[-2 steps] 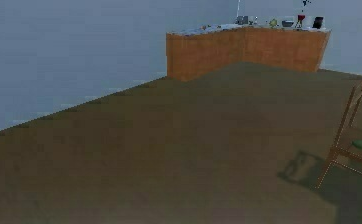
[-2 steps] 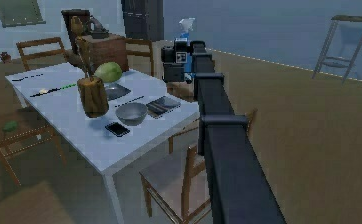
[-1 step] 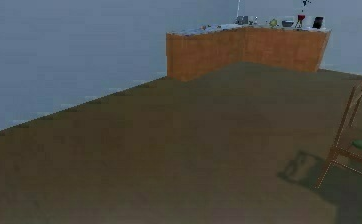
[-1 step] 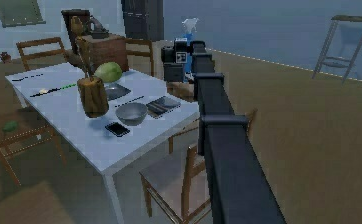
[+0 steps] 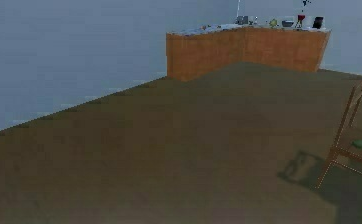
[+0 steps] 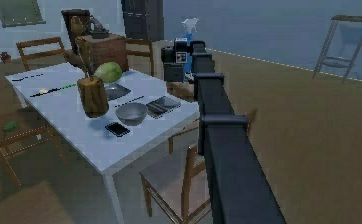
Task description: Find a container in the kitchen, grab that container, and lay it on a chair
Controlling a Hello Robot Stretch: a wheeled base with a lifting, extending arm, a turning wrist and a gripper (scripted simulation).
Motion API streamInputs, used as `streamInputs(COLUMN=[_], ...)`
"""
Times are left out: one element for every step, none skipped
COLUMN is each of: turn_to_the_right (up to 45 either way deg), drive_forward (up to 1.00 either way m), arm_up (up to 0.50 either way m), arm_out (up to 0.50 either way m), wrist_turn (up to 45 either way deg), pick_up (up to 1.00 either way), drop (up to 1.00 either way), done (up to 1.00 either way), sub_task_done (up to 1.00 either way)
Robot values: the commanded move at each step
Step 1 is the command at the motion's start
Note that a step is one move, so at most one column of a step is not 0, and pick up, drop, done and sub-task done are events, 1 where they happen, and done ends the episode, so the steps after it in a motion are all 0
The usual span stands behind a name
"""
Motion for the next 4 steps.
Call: streamInputs(turn_to_the_right=[0.0, 0.0, 0.0, 0.0], drive_forward=[0.0, 0.0, 0.0, 0.0], arm_up=[-0.5, 0.0, 0.0, 0.0], arm_out=[0.0, 0.0, -0.1, 0.0], wrist_turn=[0.0, 0.0, 0.0, 0.0], pick_up=[0.0, 0.0, 0.0, 0.0], drop=[0.0, 1.0, 0.0, 0.0], done=[0.0, 0.0, 0.0, 1.0], sub_task_done=[0.0, 0.0, 0.0, 0.0])
